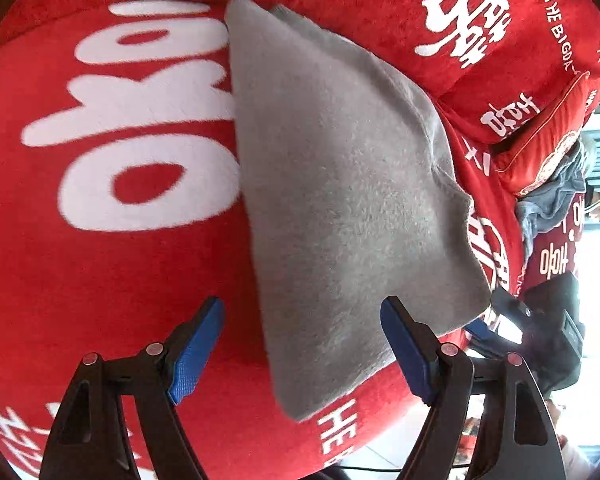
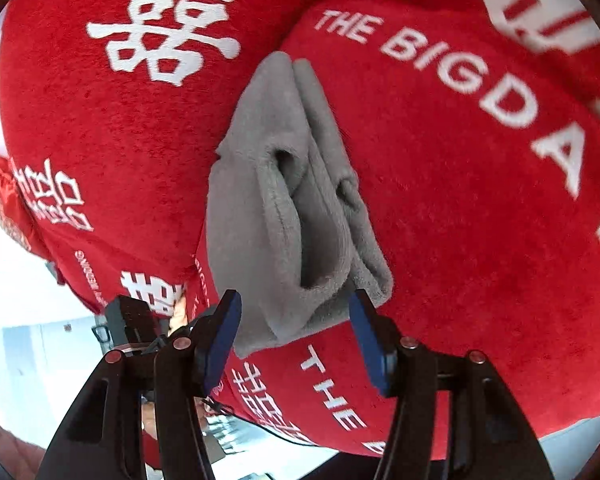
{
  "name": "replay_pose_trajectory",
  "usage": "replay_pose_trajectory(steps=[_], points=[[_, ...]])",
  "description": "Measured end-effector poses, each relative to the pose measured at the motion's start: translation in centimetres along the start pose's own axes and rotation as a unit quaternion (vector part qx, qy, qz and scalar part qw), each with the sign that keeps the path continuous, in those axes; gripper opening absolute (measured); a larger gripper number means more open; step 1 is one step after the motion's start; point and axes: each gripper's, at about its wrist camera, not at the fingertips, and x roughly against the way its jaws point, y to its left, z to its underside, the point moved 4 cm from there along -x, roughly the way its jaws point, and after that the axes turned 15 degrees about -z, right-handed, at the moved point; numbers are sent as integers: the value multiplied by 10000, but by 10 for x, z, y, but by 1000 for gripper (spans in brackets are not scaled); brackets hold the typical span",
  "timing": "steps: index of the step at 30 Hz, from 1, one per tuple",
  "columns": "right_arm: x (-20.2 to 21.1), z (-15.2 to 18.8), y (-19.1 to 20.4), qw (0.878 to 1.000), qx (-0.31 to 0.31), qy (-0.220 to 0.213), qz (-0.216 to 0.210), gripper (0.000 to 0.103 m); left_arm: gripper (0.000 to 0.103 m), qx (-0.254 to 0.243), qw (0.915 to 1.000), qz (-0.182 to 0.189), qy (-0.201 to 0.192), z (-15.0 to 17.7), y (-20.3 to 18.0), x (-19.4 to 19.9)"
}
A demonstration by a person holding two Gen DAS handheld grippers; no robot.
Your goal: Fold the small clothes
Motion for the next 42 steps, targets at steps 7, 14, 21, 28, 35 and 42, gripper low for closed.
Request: replay_pose_trajectory(steps=[7,14,21,28,35,42], points=[[-15,-2,18,9988,347,-5,342,12,27,-399,9987,-85,-298,-1,-4,13],[-23,24,-14,9914,545,270,1156,12,25,-487,9973,-401,-365,18,10,2],[-20,22,-10,9892,673,373,1251,18,25,-613,9948,-647,-496,22,4,12],[10,18,20,9796,976,278,1734,46,86,-841,9843,-1276,-888,21,0,38],[-13,-17,67,9719,1655,257,1652,31,86,-541,9820,-1503,-1011,-4,-5,42],[-67,-39,82,9341,2610,773,2309,30,86,-746,9783,-1702,-919,-14,-32,23]])
